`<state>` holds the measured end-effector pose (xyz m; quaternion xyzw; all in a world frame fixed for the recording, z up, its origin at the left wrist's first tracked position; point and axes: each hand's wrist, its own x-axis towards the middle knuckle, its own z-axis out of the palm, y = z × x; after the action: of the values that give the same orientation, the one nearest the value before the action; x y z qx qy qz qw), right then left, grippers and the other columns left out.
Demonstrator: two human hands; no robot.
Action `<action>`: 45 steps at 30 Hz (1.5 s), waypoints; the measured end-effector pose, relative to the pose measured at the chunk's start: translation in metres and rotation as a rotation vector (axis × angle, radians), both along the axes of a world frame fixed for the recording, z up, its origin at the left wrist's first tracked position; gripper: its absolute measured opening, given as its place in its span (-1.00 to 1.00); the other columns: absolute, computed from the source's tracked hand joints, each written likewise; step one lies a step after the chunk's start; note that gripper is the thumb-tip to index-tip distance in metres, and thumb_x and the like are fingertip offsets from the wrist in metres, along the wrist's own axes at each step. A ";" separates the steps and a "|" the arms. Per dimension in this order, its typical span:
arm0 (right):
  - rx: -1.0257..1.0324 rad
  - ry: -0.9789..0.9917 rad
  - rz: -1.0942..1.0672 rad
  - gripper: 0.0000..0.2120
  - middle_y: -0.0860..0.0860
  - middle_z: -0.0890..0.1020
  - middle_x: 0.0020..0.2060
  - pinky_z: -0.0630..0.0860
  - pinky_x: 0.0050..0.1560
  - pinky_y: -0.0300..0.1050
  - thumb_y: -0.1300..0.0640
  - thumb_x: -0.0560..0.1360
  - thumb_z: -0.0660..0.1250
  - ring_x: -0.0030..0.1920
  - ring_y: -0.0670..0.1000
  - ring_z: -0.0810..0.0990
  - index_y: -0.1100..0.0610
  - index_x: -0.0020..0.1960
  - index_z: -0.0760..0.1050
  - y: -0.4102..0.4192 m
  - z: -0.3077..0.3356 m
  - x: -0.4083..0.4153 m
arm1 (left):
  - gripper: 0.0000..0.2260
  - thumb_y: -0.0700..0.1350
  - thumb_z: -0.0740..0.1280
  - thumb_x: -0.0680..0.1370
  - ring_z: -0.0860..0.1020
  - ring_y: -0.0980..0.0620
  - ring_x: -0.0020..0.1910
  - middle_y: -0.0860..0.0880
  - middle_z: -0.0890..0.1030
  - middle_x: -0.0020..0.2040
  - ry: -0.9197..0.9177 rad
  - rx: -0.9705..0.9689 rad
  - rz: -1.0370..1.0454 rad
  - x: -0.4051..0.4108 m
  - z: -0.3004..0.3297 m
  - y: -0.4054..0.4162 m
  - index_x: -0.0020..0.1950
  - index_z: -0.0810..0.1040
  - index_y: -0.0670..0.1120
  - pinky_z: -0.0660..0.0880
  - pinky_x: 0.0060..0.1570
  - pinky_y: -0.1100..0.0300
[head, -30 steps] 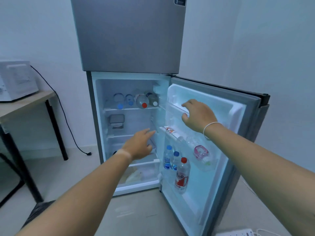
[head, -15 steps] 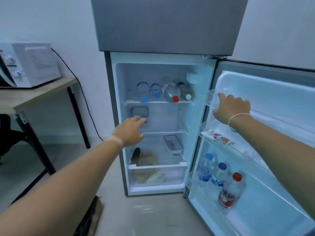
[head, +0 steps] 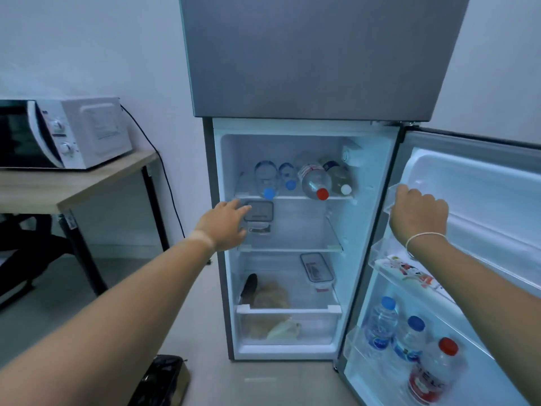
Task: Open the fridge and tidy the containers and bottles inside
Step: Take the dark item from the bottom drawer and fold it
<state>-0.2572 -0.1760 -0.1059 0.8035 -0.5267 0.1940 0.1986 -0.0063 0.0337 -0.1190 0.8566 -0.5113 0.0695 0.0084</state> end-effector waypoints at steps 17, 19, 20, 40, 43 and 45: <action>-0.173 -0.197 0.075 -0.72 0.28 0.59 -0.04 0.28 -0.10 -0.01 0.31 0.42 0.24 -0.13 0.27 0.55 0.28 0.12 0.51 -0.004 -0.019 0.004 | -0.47 -0.03 0.14 0.57 0.18 -0.20 0.50 -0.16 0.23 0.51 -0.220 0.048 0.067 0.061 -0.012 -0.036 0.54 0.16 -0.06 0.22 0.43 -0.05; -0.231 -0.345 0.203 -0.60 0.25 0.55 0.12 0.28 0.10 0.07 0.27 0.38 0.22 -0.01 0.28 0.54 0.22 0.21 0.50 0.005 -0.026 0.012 | -0.47 -0.04 0.13 0.57 0.16 -0.19 0.51 -0.15 0.22 0.52 -0.203 0.038 0.078 0.069 -0.017 -0.041 0.54 0.15 -0.06 0.21 0.44 -0.05; -0.244 -0.379 0.256 -0.57 0.23 0.53 0.16 0.23 0.21 0.10 0.24 0.37 0.20 0.07 0.28 0.53 0.20 0.23 0.50 0.009 -0.031 0.019 | -0.47 -0.04 0.13 0.57 0.16 -0.19 0.51 -0.15 0.21 0.52 -0.187 0.032 0.076 0.073 -0.022 -0.044 0.54 0.15 -0.06 0.20 0.44 -0.04; 0.777 -0.267 0.522 -0.55 0.07 0.38 0.39 0.36 0.32 -0.05 0.24 0.52 0.19 0.34 0.12 0.41 0.14 0.42 0.33 -0.009 -0.267 0.167 | -0.49 -0.08 0.16 0.56 0.30 -0.19 0.42 -0.15 0.32 0.46 0.180 0.266 -0.002 0.107 -0.210 -0.123 0.51 0.20 -0.07 0.39 0.32 -0.10; 0.869 -0.302 0.519 -0.54 0.07 0.39 0.39 0.36 0.33 -0.06 0.22 0.53 0.19 0.34 0.12 0.42 0.13 0.43 0.32 -0.023 -0.301 0.194 | -0.50 -0.08 0.17 0.55 0.35 -0.21 0.37 -0.17 0.36 0.42 0.291 0.286 0.041 0.119 -0.251 -0.141 0.50 0.22 -0.08 0.40 0.31 -0.10; 0.947 -0.338 0.509 -0.54 0.06 0.39 0.39 0.37 0.33 -0.07 0.20 0.54 0.20 0.35 0.11 0.42 0.12 0.43 0.32 -0.029 -0.321 0.208 | -0.51 -0.09 0.18 0.55 0.39 -0.22 0.34 -0.19 0.39 0.38 0.352 0.287 0.069 0.125 -0.273 -0.149 0.48 0.24 -0.09 0.40 0.31 -0.08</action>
<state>-0.0492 -0.2051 -0.4265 0.8643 -0.3703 0.1043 -0.3239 0.1185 -0.1157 -0.3924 0.8649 -0.4768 -0.1543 -0.0270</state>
